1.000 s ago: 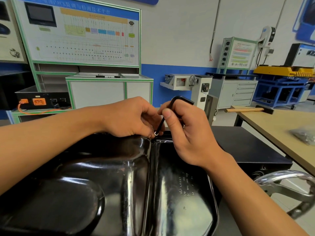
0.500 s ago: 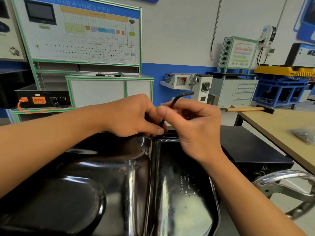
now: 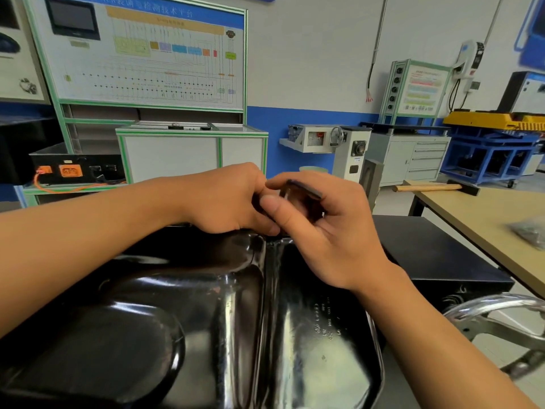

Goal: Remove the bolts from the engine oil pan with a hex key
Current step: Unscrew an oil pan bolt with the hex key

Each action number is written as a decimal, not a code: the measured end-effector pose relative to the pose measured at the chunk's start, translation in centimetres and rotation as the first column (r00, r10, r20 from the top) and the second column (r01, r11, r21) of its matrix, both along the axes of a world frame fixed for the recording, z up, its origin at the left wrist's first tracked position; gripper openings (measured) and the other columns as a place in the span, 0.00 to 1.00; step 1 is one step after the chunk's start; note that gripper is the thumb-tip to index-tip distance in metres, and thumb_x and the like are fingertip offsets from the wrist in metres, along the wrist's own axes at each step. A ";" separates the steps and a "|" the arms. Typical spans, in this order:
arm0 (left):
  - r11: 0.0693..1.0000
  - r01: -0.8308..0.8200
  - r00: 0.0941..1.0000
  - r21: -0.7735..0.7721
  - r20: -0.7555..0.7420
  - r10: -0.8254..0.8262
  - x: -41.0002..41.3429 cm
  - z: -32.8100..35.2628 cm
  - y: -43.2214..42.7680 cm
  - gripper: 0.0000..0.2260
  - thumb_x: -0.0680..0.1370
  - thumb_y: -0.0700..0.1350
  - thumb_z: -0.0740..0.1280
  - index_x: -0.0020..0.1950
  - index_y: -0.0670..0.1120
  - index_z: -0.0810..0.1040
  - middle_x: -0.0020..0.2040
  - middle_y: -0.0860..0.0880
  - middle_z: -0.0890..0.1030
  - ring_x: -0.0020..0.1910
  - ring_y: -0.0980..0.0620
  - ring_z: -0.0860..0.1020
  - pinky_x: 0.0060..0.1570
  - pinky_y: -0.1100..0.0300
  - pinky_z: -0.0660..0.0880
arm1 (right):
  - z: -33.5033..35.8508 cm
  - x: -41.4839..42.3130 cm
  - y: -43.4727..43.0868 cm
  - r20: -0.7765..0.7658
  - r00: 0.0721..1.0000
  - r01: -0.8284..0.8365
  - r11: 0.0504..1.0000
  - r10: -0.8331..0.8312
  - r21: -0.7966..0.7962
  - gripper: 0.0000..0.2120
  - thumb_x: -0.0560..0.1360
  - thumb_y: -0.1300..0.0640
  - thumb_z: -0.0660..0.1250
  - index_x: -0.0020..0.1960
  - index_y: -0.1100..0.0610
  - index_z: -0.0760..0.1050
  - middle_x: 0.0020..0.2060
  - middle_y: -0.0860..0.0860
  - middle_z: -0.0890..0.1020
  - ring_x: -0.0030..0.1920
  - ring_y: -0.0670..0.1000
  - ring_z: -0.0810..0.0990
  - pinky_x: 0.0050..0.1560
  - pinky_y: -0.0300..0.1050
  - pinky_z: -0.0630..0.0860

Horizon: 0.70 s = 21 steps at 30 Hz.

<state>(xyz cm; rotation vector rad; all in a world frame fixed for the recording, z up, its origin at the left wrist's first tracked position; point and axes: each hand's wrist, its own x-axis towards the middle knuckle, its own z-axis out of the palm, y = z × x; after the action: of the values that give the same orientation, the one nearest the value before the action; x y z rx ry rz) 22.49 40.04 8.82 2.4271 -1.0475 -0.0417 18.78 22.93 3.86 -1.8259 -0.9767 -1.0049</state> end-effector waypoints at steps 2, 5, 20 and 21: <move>1.000 0.005 1.000 -0.016 -0.017 -0.005 0.0 0.0 0.0 0.08 0.75 0.43 0.75 0.35 0.49 0.83 0.31 0.46 0.79 0.31 0.50 0.75 0.38 0.54 0.73 | -0.1 0.2 0.1 -0.019 0.999 -0.024 0.996 0.025 0.085 0.07 0.74 0.59 0.75 0.45 0.64 0.83 0.31 0.51 0.80 0.33 0.50 0.77 0.35 0.47 0.73; 0.999 0.007 1.000 -0.044 -0.020 -0.008 -0.1 0.0 -0.1 0.20 0.74 0.40 0.75 0.28 0.63 0.80 0.25 0.60 0.77 0.27 0.63 0.73 0.33 0.72 0.67 | 0.0 0.2 0.2 -0.075 0.994 -0.065 0.982 0.079 0.180 0.04 0.74 0.61 0.74 0.41 0.60 0.83 0.33 0.58 0.83 0.35 0.59 0.81 0.36 0.56 0.76; 0.945 0.002 0.980 -0.327 -0.187 -0.067 -0.4 -0.2 0.0 0.14 0.72 0.30 0.73 0.47 0.49 0.85 0.45 0.46 0.87 0.45 0.43 0.85 0.51 0.57 0.82 | 1.3 -0.7 -1.3 -0.088 0.995 0.049 0.990 -0.038 0.129 0.10 0.83 0.60 0.57 0.52 0.58 0.77 0.32 0.37 0.72 0.34 0.40 0.72 0.40 0.31 0.65; 0.934 0.009 0.977 -0.357 -0.194 -0.084 -0.6 0.0 -0.2 0.14 0.72 0.30 0.73 0.47 0.49 0.85 0.45 0.46 0.87 0.44 0.45 0.85 0.50 0.58 0.82 | 1.6 -1.1 -1.7 -0.121 0.993 0.039 0.982 -0.016 0.187 0.10 0.84 0.59 0.57 0.51 0.55 0.77 0.31 0.39 0.72 0.33 0.40 0.71 0.38 0.33 0.65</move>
<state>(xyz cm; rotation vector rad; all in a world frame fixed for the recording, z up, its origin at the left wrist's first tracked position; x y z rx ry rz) 21.85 39.80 8.85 2.0241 -0.9285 -0.1092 17.71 21.18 5.42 -1.7235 -0.7592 -0.9601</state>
